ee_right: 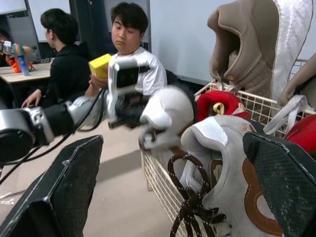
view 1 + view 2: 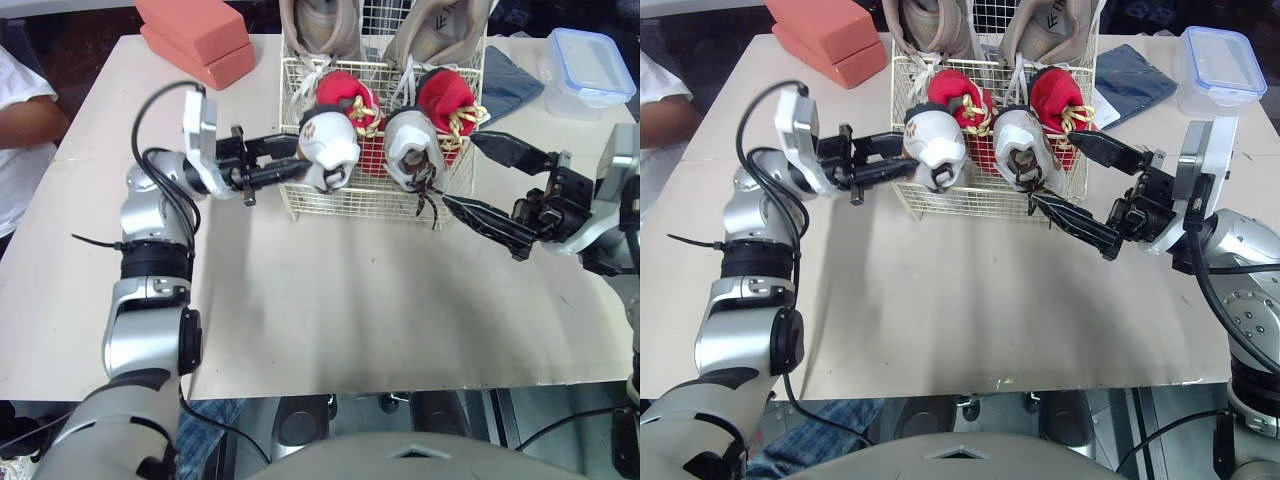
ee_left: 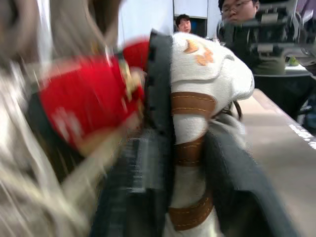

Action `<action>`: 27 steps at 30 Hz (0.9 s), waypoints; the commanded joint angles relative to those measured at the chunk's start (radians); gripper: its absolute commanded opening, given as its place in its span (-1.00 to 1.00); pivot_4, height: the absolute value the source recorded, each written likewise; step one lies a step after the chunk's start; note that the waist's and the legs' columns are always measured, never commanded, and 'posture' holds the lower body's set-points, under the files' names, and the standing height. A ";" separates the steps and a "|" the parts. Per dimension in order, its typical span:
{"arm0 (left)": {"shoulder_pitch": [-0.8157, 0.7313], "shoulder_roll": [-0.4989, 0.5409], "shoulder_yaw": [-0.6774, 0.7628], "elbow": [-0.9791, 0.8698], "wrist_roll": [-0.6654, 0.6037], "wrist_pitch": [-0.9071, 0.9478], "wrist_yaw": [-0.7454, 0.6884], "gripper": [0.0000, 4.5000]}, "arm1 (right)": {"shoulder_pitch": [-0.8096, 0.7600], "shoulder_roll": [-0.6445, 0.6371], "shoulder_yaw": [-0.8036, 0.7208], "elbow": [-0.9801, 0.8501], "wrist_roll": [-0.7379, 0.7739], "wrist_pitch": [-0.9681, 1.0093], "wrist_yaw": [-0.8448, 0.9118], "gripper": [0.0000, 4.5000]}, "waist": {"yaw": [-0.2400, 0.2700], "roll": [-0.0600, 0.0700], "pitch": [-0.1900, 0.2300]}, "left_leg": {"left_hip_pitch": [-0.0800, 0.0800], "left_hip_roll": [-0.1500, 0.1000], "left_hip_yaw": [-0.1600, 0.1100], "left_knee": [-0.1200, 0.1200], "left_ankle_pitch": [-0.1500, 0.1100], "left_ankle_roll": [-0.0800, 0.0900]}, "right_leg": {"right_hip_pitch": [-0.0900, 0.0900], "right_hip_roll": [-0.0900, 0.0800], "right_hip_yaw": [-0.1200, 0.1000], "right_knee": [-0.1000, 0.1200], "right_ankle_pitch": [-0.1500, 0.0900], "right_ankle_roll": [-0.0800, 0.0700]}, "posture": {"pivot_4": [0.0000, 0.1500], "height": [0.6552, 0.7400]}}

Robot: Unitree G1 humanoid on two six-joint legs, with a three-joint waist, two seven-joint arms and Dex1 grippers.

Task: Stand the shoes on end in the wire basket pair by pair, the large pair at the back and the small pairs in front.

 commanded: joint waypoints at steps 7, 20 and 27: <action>0.038 0.029 -0.035 -0.023 0.036 0.082 0.038 0.98 | -0.003 -0.015 -0.035 -0.013 0.008 -0.038 0.012 1.00 | 0.001 0.003 -0.003 | 0.008 0.001 -0.001 0.000 0.000 0.001 | 0.006 0.000 0.001 0.002 -0.002 0.003 | 1.00 -0.27; 0.090 0.089 0.103 -0.332 -0.065 0.100 0.186 0.98 | 0.028 -0.039 -0.059 0.028 -0.006 -0.049 0.050 1.00 | 0.000 0.003 -0.003 | 0.003 0.001 0.000 0.000 0.000 0.000 | 0.003 0.000 0.005 0.001 0.000 -0.001 | 1.00 -0.27; 0.139 0.112 0.175 -0.451 -0.143 0.211 0.302 0.98 | 0.042 -0.039 -0.064 0.045 -0.010 -0.054 0.059 1.00 | 0.002 0.003 -0.003 | 0.001 0.001 -0.001 0.000 0.000 0.000 | 0.002 0.000 0.004 -0.001 0.000 -0.001 | 1.00 -0.27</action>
